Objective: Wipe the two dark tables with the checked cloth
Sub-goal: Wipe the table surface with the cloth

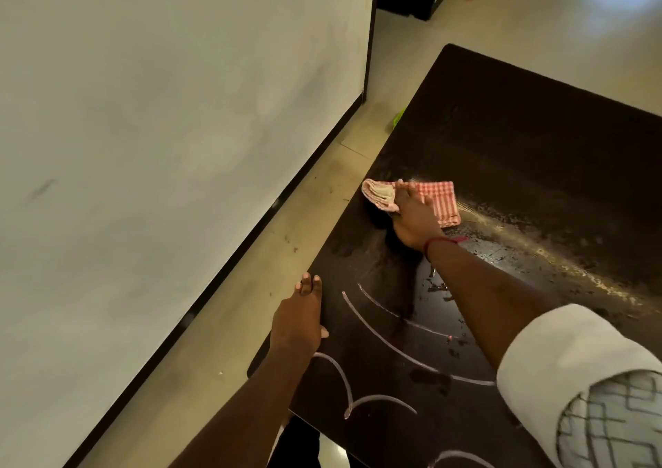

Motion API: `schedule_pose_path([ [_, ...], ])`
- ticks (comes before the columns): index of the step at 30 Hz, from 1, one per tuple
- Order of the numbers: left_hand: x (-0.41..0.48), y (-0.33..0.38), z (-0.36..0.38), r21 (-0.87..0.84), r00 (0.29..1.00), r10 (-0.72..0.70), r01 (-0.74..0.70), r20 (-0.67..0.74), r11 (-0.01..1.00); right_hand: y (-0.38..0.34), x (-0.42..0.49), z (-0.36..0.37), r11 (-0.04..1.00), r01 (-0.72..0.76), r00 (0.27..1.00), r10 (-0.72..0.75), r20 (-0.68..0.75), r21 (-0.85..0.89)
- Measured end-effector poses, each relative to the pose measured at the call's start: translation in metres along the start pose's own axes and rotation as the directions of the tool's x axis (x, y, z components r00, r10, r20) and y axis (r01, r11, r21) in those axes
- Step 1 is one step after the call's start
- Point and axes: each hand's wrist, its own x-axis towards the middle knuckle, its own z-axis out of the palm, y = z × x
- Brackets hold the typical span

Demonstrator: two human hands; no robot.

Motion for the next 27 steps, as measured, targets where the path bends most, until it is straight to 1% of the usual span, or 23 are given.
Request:
schedule_pose_path([
  [1, 0.000, 0.001, 0.000, 0.004, 1.000, -0.002, 0.002, 0.000, 1.000, -0.008, -0.009, 0.005, 1.000, 0.011, 1.000, -0.011, 0.004, -0.009],
  [2, -0.001, 0.002, 0.000, 0.007, 1.000, -0.006, 0.006, -0.002, 1.000, -0.018, -0.022, 0.014, 0.998, 0.062, 0.998, -0.061, 0.027, -0.027],
  [3, -0.001, 0.002, -0.001, 0.010, 1.000, -0.009, 0.009, -0.005, 1.000, -0.027, -0.037, 0.026, 0.988, 0.147, 0.988, -0.145, 0.057, -0.042],
  [4, -0.003, 0.003, -0.002, 0.012, 1.000, -0.011, 0.011, -0.005, 1.000, -0.035, -0.054, 0.036, 0.969, 0.243, 0.966, -0.238, 0.101, -0.045],
  [6, -0.004, 0.005, -0.004, 0.015, 1.000, -0.013, 0.013, 0.003, 1.000, -0.033, -0.073, 0.042, 0.911, 0.410, 0.900, -0.396, 0.184, -0.049],
  [7, -0.004, 0.005, -0.004, 0.020, 1.000, -0.014, 0.014, 0.004, 1.000, -0.023, -0.071, 0.037, 0.895, 0.444, 0.883, -0.428, 0.195, -0.046],
  [8, -0.004, 0.005, -0.005, 0.024, 1.000, -0.017, 0.017, 0.004, 1.000, -0.014, -0.065, 0.031, 0.904, 0.425, 0.891, -0.410, 0.196, -0.042],
  [9, -0.004, 0.004, -0.006, 0.028, 1.000, -0.020, 0.020, 0.006, 0.999, -0.003, -0.058, 0.024, 0.941, 0.338, 0.928, -0.332, 0.167, -0.003],
  [10, -0.004, 0.005, -0.006, 0.036, 1.000, -0.017, 0.017, 0.013, 0.999, 0.010, -0.054, 0.016, 0.978, 0.205, 0.972, -0.209, 0.112, 0.044],
  [11, -0.003, 0.005, -0.006, 0.042, 1.000, -0.017, 0.017, 0.017, 0.999, 0.022, -0.050, 0.010, 0.992, 0.075, 0.996, -0.079, 0.038, 0.098],
  [12, -0.003, 0.004, -0.006, 0.044, 1.000, -0.023, 0.023, 0.014, 0.999, 0.027, -0.050, 0.007, 0.994, -0.011, 1.000, 0.013, -0.020, 0.113],
  [13, -0.002, 0.004, -0.006, 0.046, 1.000, -0.027, 0.027, 0.009, 0.999, 0.026, -0.053, 0.008, 0.993, -0.066, 0.996, 0.072, -0.053, 0.094],
  [14, -0.003, 0.006, -0.006, 0.049, 1.000, -0.026, 0.026, 0.002, 0.998, 0.019, -0.061, 0.012, 0.994, -0.089, 0.994, 0.092, -0.052, 0.059],
  [15, -0.004, 0.007, -0.007, 0.056, 1.000, -0.025, 0.025, -0.003, 0.998, 0.010, -0.070, 0.019, 0.997, -0.068, 0.997, 0.069, -0.032, 0.036],
  [17, -0.006, 0.008, -0.009, 0.075, 1.000, -0.019, 0.019, -0.007, 0.997, -0.015, -0.095, 0.037, 0.997, 0.080, 0.996, -0.080, 0.039, 0.003],
  [19, -0.007, 0.010, -0.010, 0.082, 1.000, -0.015, 0.016, -0.017, 0.996, -0.029, -0.114, 0.052, 0.966, 0.257, 0.960, -0.254, 0.114, -0.014],
  [21, -0.007, 0.012, -0.012, 0.085, 0.999, -0.023, 0.025, -0.027, 0.996, -0.022, -0.115, 0.047, 0.938, 0.347, 0.922, -0.343, 0.177, 0.013],
  [22, -0.007, 0.013, -0.013, 0.092, 0.999, -0.030, 0.033, -0.026, 0.995, -0.013, -0.111, 0.041, 0.931, 0.365, 0.913, -0.361, 0.191, 0.011],
  [23, -0.007, 0.014, -0.013, 0.099, 0.999, -0.036, 0.038, -0.022, 0.994, -0.002, -0.108, 0.034, 0.941, 0.339, 0.924, -0.337, 0.179, 0.022],
  [24, -0.008, 0.015, -0.014, 0.101, 0.999, -0.040, 0.042, -0.016, 0.994, 0.011, -0.103, 0.027, 0.962, 0.268, 0.952, -0.272, 0.142, 0.045],
  [25, -0.008, 0.015, -0.013, 0.098, 0.999, -0.043, 0.044, -0.013, 0.994, 0.028, -0.099, 0.021, 0.984, 0.164, 0.981, -0.171, 0.087, 0.076],
  [27, -0.008, 0.014, -0.013, 0.094, 0.999, -0.038, 0.040, -0.015, 0.995, 0.057, -0.095, 0.006, 0.994, -0.021, 1.000, 0.020, 0.013, 0.108],
])
